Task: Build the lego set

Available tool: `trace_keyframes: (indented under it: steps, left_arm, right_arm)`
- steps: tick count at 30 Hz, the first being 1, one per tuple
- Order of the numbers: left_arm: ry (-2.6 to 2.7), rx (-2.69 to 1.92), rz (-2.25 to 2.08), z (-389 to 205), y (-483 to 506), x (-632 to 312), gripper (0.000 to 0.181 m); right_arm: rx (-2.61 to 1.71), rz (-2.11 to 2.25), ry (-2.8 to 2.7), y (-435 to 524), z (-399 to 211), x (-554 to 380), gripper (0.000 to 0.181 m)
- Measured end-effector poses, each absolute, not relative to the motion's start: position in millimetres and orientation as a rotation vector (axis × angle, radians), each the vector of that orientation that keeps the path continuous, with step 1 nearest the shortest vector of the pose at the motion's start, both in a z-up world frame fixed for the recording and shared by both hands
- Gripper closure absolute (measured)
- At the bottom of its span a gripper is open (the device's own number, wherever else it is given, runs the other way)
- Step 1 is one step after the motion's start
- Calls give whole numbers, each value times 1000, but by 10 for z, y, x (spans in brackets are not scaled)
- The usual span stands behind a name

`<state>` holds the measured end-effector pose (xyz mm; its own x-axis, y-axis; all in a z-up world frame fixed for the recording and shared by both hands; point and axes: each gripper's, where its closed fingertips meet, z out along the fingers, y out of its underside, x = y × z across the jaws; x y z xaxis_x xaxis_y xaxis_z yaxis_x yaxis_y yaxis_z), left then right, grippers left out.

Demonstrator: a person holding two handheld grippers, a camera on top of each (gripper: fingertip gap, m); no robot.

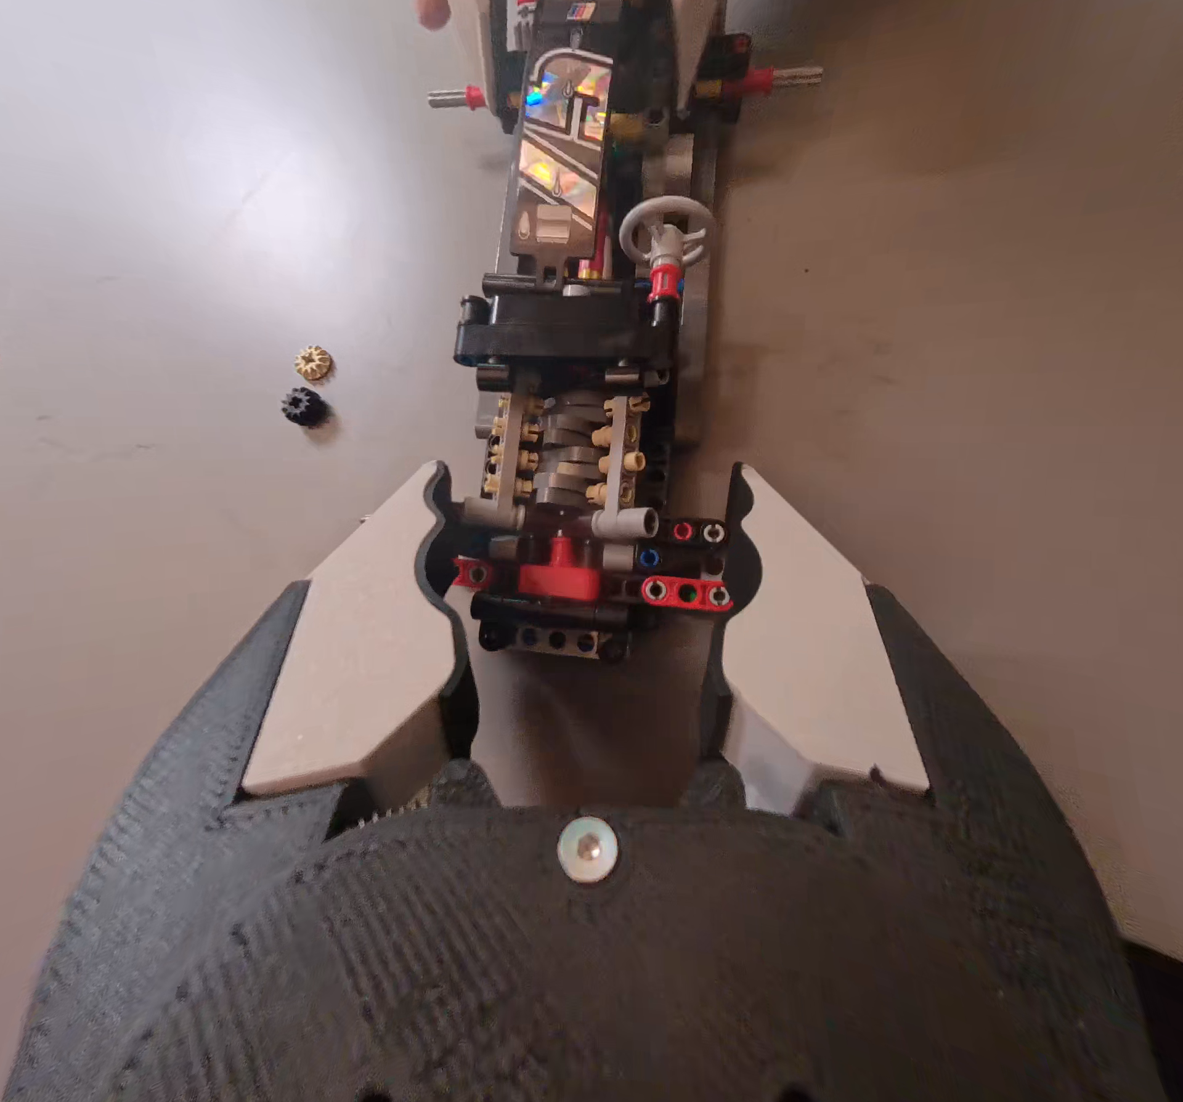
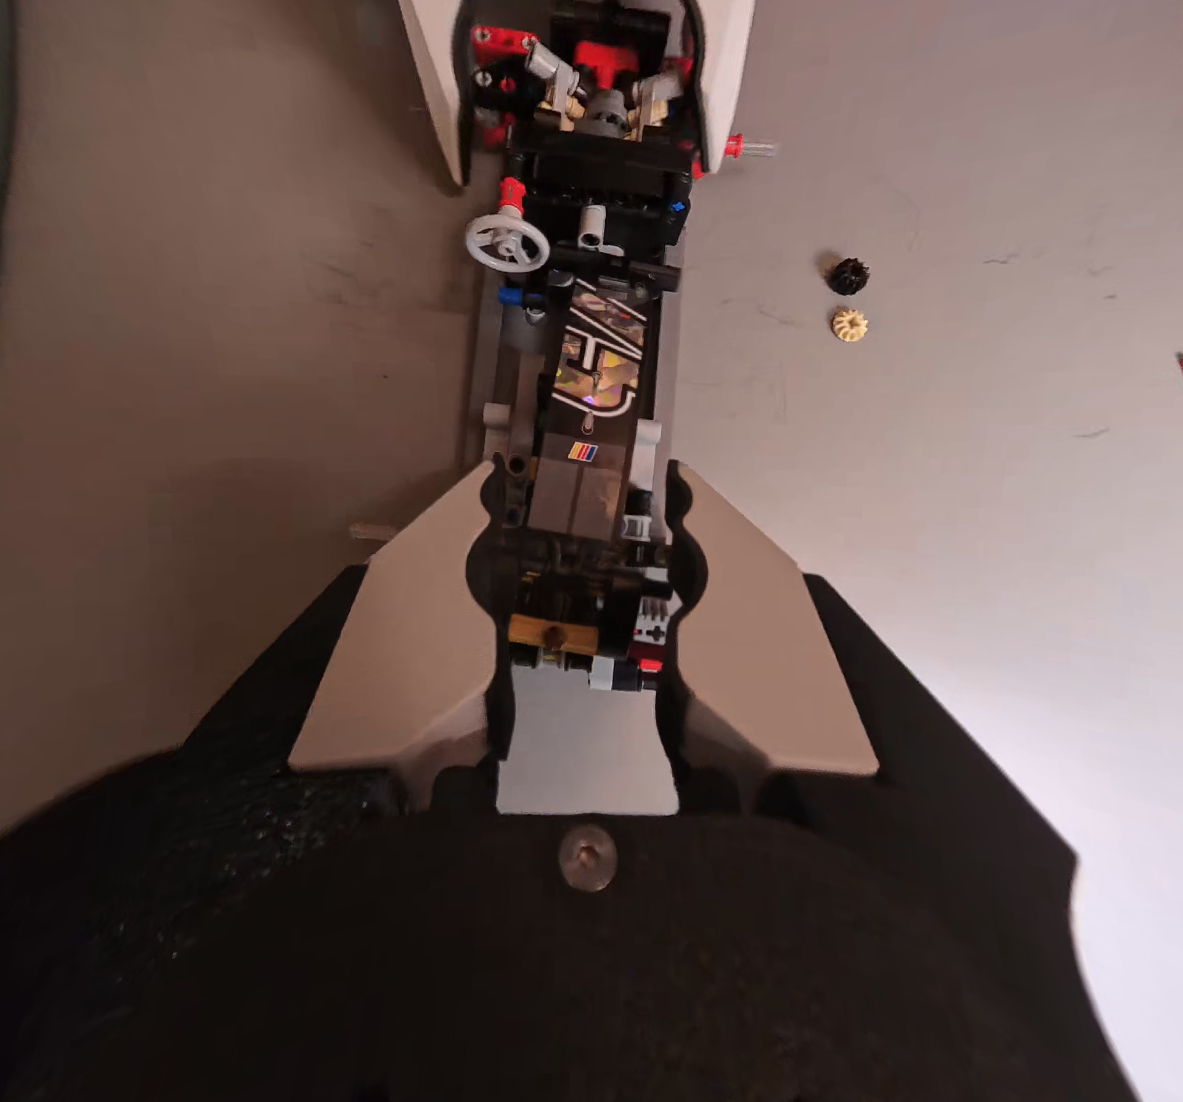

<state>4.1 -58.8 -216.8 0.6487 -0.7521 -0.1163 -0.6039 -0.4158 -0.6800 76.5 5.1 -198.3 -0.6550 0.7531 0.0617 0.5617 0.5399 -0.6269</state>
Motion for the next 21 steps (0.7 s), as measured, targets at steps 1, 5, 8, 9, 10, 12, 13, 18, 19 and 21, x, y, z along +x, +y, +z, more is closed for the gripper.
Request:
trace_keyframes:
  steps: [1,5,8,9,10,12,13,18,19,21]
  left_arm:
    - [1052,-2163,-264,-2180,-575,32,97]
    - [1000,-2193,-214,-2187,-416,-173,100]
    - [946,-2200,-241,-2182,-277,-335,100]
    - [946,-2202,-242,-2184,-261,-358,100]
    - [949,-2206,-230,-2187,-257,-370,100]
    - [957,-2198,-201,-2186,-269,-366,100]
    - [956,-2191,-205,-2186,-283,-353,100]
    - [966,-2159,-238,-2177,-332,-316,100]
    - [969,-2158,-236,-2177,-337,-317,100]
    - [979,-2159,-233,-2179,-358,-320,100]
  right_arm:
    - [-1076,823,-2482,53,-1998,744,134]
    - [-1014,741,-2510,235,-1987,528,143]
    - [-1035,726,-2536,380,-1997,355,145]
    - [-1040,727,-2545,398,-2001,324,145]
    - [-1035,724,-2551,399,-2004,310,145]
    - [-1017,711,-2547,383,-2003,313,145]
    - [-1009,716,-2542,366,-1999,327,146]
    - [-1011,768,-2501,295,-1927,379,138]
    - [-1014,815,-2477,294,-1839,362,136]
    - [-1015,973,-2428,294,-1588,304,137]
